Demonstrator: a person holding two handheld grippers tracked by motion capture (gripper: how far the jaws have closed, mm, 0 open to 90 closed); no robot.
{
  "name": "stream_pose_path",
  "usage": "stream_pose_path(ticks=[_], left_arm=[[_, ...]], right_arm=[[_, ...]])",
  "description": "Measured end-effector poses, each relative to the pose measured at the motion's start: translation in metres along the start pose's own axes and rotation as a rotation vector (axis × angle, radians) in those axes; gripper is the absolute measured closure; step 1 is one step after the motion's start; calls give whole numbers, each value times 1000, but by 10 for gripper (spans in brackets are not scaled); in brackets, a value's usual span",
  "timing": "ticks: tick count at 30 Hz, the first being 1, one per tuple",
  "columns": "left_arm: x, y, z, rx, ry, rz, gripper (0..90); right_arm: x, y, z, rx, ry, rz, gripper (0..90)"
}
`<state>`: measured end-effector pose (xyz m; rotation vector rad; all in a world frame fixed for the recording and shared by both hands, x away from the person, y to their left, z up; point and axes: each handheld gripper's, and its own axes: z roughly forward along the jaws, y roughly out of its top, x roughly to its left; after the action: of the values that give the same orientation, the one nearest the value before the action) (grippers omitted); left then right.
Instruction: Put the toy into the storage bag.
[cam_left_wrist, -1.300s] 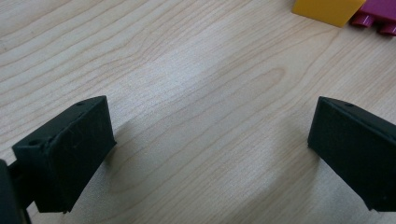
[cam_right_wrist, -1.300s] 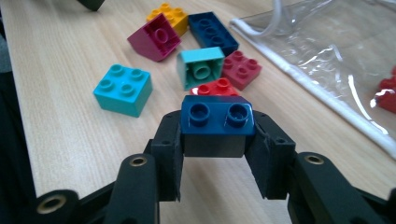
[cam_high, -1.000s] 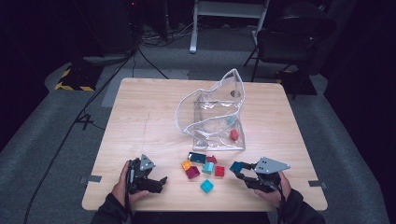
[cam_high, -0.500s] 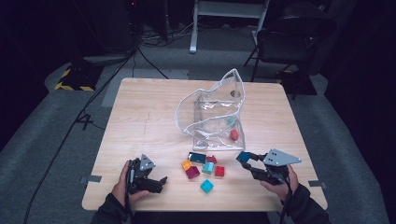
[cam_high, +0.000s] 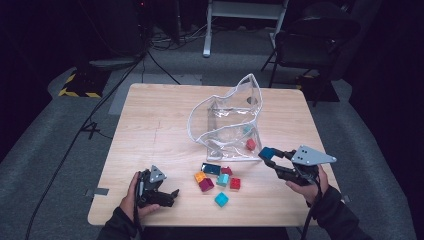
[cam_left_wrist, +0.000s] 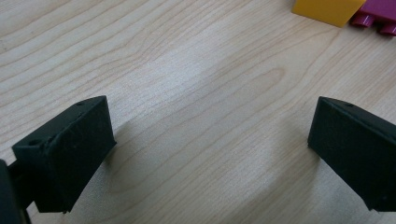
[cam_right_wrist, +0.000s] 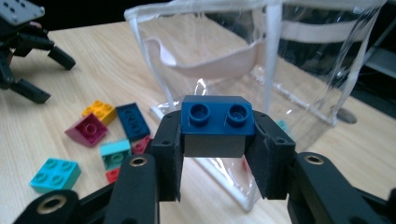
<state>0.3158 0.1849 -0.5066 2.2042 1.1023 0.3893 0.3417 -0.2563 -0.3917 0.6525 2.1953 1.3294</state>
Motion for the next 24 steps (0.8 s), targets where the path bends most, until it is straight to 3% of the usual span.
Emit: stream_pose_path(ticks=[9, 24], left_arm=[[0, 0, 0, -2, 0, 1, 5], [0, 0, 0, 0, 0, 0, 5]], right_arm=[[-17, 31, -4, -56, -10, 3, 590], [-24, 73, 3, -105, -37, -13, 589]])
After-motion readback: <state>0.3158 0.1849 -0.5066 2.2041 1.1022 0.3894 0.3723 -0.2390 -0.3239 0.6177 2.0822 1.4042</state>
